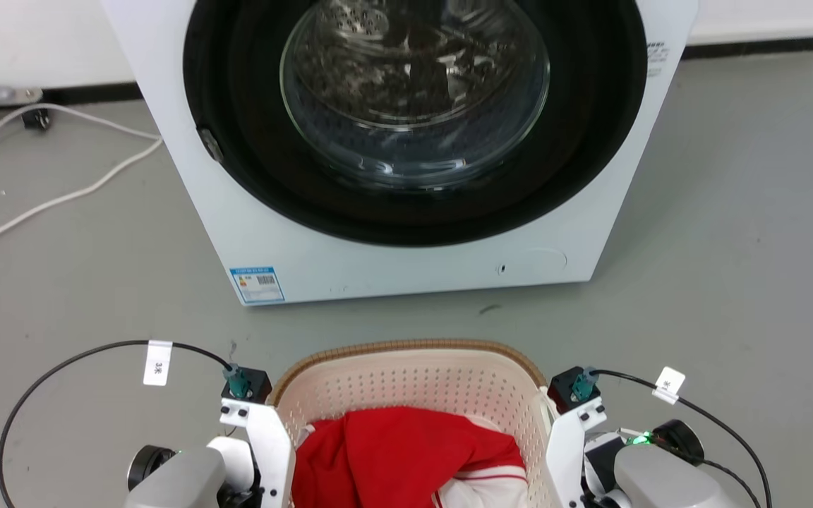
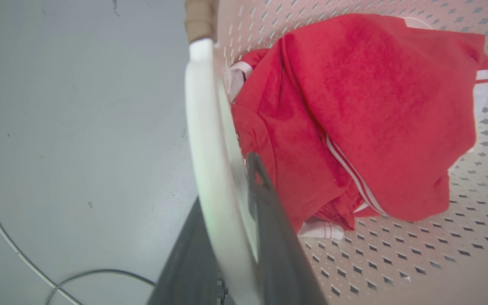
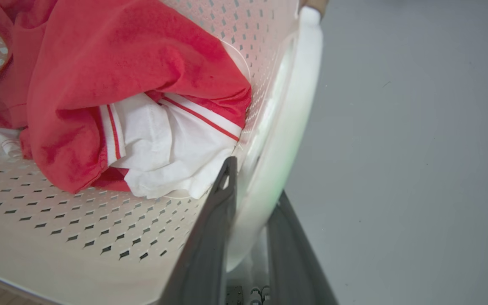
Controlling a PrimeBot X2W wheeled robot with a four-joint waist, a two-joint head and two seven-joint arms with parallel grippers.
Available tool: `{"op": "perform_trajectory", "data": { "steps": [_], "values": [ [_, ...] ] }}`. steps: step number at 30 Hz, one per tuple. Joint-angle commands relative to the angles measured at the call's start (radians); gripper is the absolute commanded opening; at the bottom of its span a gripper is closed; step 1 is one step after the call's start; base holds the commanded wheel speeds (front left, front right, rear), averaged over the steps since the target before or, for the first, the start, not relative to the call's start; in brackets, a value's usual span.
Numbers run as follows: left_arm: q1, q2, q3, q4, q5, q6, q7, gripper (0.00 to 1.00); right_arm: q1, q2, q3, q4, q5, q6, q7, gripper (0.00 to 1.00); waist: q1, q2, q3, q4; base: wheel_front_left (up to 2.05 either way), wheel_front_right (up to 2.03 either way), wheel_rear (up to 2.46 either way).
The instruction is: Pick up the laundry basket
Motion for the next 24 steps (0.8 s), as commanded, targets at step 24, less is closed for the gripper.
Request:
{"op": "perform_trajectory", "data": {
  "steps": [24],
  "values": [
    [0.028,-0.004,-0.121,-0.023,-0.138,-0.012,0.053,0.00,0.034,-0.033,0.167,-0.024,0.175,0.003,0.071,0.00,0.0003,-0.0001,-0.098,-0.008,0.00,0.00,0.00]
  ]
}}
